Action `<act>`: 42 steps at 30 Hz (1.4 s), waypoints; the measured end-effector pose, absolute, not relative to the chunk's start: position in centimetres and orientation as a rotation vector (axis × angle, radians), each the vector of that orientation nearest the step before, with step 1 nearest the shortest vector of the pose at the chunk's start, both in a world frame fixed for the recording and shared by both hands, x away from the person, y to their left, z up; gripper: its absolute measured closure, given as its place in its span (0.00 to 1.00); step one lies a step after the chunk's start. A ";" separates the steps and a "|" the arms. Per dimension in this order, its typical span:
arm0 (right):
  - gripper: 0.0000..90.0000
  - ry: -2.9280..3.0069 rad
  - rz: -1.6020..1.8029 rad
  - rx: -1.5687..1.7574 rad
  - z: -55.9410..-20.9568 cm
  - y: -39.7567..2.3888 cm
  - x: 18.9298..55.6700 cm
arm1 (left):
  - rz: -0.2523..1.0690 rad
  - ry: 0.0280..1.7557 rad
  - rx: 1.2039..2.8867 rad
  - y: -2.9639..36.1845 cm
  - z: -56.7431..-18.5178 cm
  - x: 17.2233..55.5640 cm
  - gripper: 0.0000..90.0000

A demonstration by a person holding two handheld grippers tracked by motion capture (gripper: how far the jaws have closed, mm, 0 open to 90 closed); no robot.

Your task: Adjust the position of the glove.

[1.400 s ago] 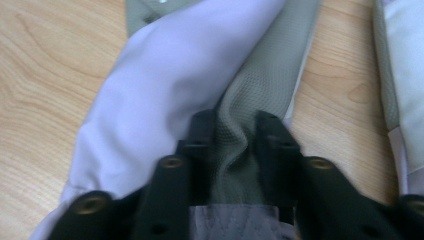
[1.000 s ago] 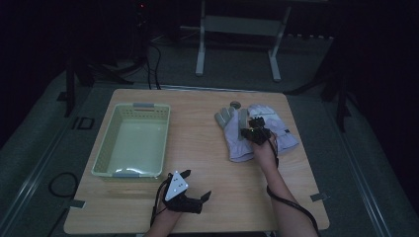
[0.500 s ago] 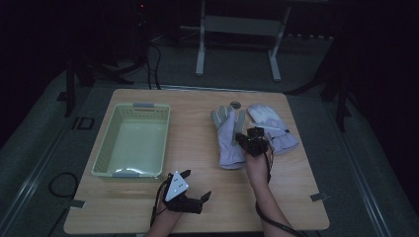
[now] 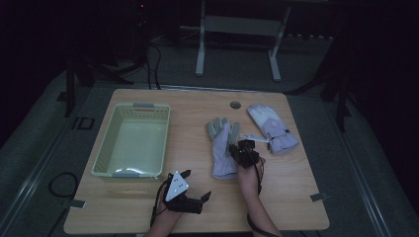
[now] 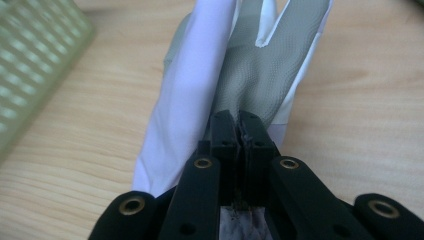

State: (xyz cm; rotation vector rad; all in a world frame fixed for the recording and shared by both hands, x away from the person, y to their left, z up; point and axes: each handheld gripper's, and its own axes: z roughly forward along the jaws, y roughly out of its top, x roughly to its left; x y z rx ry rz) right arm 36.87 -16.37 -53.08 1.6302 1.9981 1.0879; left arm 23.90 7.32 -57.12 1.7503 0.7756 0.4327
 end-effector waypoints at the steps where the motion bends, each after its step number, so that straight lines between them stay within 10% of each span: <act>1: 0.96 2.001 1.072 1.639 -53.5 -16.3 37.0 | 0.433 0.776 1.750 7.3 -57.1 23.9 0.00; 42: 0.41 2.146 0.969 1.346 -49.3 -26.8 38.4 | 0.424 0.782 1.748 7.3 -57.1 24.0 0.00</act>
